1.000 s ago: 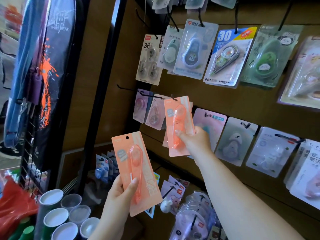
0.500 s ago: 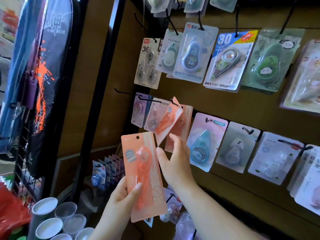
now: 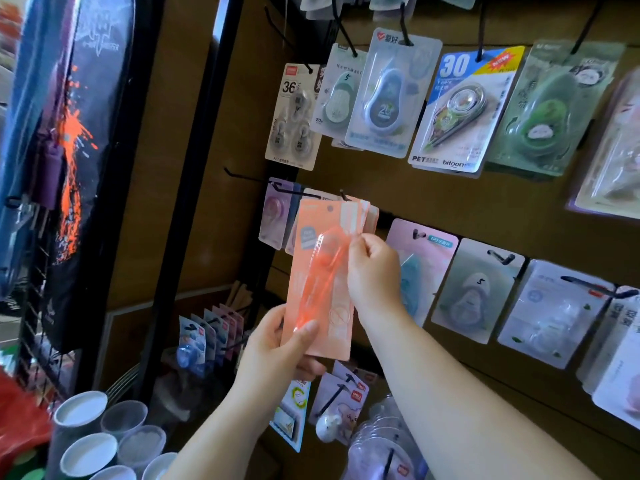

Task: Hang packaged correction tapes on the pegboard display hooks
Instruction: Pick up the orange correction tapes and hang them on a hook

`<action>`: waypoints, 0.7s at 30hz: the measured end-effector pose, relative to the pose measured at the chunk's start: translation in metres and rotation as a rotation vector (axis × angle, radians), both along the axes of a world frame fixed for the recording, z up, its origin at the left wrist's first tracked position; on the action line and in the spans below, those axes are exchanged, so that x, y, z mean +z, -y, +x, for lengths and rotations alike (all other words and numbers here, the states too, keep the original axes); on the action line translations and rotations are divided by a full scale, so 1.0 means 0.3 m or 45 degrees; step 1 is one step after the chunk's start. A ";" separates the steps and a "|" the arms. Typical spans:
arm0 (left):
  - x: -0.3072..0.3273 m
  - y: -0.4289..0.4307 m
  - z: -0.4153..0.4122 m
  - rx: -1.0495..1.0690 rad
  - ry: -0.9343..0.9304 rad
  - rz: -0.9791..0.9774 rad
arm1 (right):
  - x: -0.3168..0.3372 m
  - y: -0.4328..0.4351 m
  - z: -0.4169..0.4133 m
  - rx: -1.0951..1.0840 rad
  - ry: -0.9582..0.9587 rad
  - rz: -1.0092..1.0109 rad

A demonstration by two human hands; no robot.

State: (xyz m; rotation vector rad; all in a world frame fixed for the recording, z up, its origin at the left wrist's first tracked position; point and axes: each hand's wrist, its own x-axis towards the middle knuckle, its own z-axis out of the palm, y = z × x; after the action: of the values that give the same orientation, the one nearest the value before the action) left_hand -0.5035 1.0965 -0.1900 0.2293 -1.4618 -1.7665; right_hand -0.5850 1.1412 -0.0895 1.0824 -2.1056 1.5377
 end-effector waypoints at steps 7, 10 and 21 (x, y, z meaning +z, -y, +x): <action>0.073 0.055 -0.037 0.006 0.019 -0.097 | 0.078 0.038 -0.033 -0.010 0.003 0.021; 0.078 0.072 -0.043 -0.008 0.022 -0.128 | 0.078 0.041 -0.043 -0.023 0.030 -0.013; 0.078 0.070 -0.049 -0.015 0.024 -0.165 | 0.073 0.028 -0.078 -0.034 0.091 -0.062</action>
State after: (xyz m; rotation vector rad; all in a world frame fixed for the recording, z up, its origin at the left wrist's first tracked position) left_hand -0.5181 1.0755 -0.1665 0.1701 -1.5875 -1.6754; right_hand -0.6083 1.1328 -0.0677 0.9926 -2.1080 1.6290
